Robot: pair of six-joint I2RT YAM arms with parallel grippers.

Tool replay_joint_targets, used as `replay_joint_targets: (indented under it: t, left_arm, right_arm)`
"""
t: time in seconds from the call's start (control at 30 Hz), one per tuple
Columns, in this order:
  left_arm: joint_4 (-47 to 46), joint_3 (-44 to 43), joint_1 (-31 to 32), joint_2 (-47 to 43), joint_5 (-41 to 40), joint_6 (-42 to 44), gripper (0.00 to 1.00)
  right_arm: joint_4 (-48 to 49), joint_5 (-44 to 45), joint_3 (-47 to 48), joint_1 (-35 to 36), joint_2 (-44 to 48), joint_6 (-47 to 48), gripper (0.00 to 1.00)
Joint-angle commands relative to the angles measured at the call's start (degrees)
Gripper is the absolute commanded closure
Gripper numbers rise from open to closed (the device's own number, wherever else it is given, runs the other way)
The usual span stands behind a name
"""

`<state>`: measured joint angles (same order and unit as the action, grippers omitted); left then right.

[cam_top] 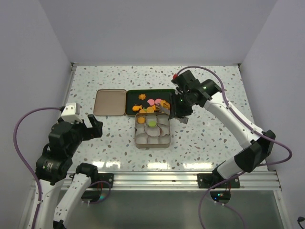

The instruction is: Pack the cookies

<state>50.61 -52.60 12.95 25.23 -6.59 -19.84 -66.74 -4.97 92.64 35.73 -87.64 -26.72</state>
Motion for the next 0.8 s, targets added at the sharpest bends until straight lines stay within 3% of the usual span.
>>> replay_joint_targets:
  t: [0.0,0.33,0.63,0.73,0.77]
  left_arm:
    - [-2.89,0.39,0.41,-0.1,0.53,1.64,0.0]
    - [-2.8,0.39,0.41,-0.62,0.26,1.47,0.0]
    - [-2.62,0.3,0.41,-1.24,-0.18,1.29,0.0]
    - [-2.62,0.3,0.41,-1.24,-0.18,1.29,0.0]
    - [-2.62,0.3,0.41,-1.33,-0.26,1.29,0.0]
  right_arm:
    - [2.49,-2.41,-1.67,0.13,4.22,-0.44,1.0]
    - [2.58,-1.18,-7.47,1.19,4.05,-0.79,1.0]
    - [1.79,1.1,-5.63,1.19,2.56,-0.88,1.0]
    - [1.61,1.54,-5.02,1.19,1.94,-0.97,0.92]
    - [1.44,1.89,-4.84,1.19,1.86,-0.97,0.84]
